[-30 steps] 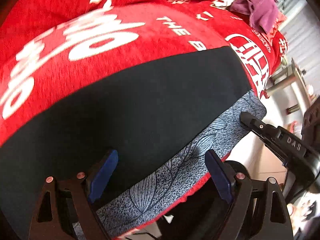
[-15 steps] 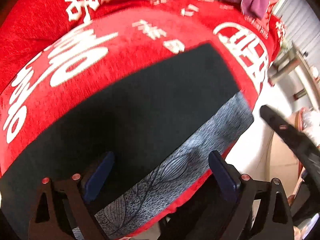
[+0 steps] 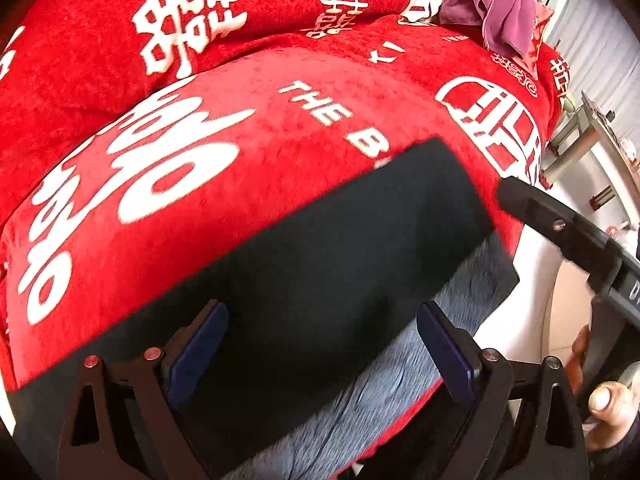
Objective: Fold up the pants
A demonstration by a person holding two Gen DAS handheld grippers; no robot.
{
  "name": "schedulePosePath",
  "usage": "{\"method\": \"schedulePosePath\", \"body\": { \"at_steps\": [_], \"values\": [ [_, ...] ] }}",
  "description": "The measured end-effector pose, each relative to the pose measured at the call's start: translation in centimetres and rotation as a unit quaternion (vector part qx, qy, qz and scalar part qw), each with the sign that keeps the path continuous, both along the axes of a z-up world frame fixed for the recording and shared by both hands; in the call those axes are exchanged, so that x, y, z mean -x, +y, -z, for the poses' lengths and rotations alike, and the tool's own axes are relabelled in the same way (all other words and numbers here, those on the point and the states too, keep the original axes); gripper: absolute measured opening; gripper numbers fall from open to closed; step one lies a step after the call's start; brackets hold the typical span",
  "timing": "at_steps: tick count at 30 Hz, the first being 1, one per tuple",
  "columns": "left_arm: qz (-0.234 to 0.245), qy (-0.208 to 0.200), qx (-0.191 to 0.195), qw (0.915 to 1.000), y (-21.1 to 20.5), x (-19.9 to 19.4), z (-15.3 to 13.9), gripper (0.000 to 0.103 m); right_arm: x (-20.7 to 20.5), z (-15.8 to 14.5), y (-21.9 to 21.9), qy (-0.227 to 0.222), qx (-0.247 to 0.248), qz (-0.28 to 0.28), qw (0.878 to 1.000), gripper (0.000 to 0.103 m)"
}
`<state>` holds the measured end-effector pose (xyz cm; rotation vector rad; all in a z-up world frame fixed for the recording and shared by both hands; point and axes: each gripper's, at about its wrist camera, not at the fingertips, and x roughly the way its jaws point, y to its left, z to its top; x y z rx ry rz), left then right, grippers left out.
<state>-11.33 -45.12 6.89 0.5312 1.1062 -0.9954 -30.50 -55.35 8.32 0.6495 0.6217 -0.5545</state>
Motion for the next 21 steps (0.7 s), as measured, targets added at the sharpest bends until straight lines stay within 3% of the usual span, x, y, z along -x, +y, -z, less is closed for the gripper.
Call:
{"method": "schedulePosePath", "body": {
  "at_steps": [3,4,6,7,10,13,16,18,20,21],
  "values": [
    [0.002,0.011,-0.037,0.9992,-3.0,-0.1,1.8,0.096,-3.4,0.0,-1.8,0.017,0.007,-0.063,0.998,0.096],
    [-0.008,0.004,-0.045,0.9989,-3.4,-0.2,2.3,0.096,-4.3,0.4,-2.3,0.02,-0.003,-0.08,0.997,0.09],
    [-0.006,-0.013,-0.035,0.9993,-4.1,0.5,2.1,0.096,-6.0,1.6,-3.3,0.041,-0.037,-0.116,0.992,0.03],
    [0.01,-0.014,-0.032,0.9993,-4.7,1.1,2.0,0.096,-6.8,2.7,-3.3,0.065,-0.033,-0.113,0.991,0.023],
    [0.043,-0.031,-0.035,0.998,-6.0,2.4,2.2,0.096,-6.6,3.2,-3.9,0.056,-0.044,-0.116,0.991,0.019],
    [0.043,-0.033,-0.034,0.998,-6.3,2.6,2.1,0.096,-5.6,3.0,-4.3,0.054,-0.048,-0.09,0.993,0.014],
    [0.039,-0.025,-0.001,0.9989,-4.0,2.1,-0.1,0.096,-6.5,2.8,-3.3,0.082,-0.018,-0.081,0.993,0.014],
    [0.024,-0.059,0.022,0.9977,-0.6,1.3,-2.1,0.096,-6.6,2.0,-2.7,0.093,-0.01,-0.062,0.994,0.019],
    [-0.005,-0.071,0.026,0.9971,3.1,0.0,-2.8,0.096,-5.9,0.3,-2.2,0.063,-0.01,-0.042,0.997,0.023],
    [-0.039,-0.067,0.021,0.9967,5.9,-1.5,-2.8,0.096,-5.4,-0.9,-1.6,0.041,-0.003,-0.035,0.999,0.036]
  ]
}}
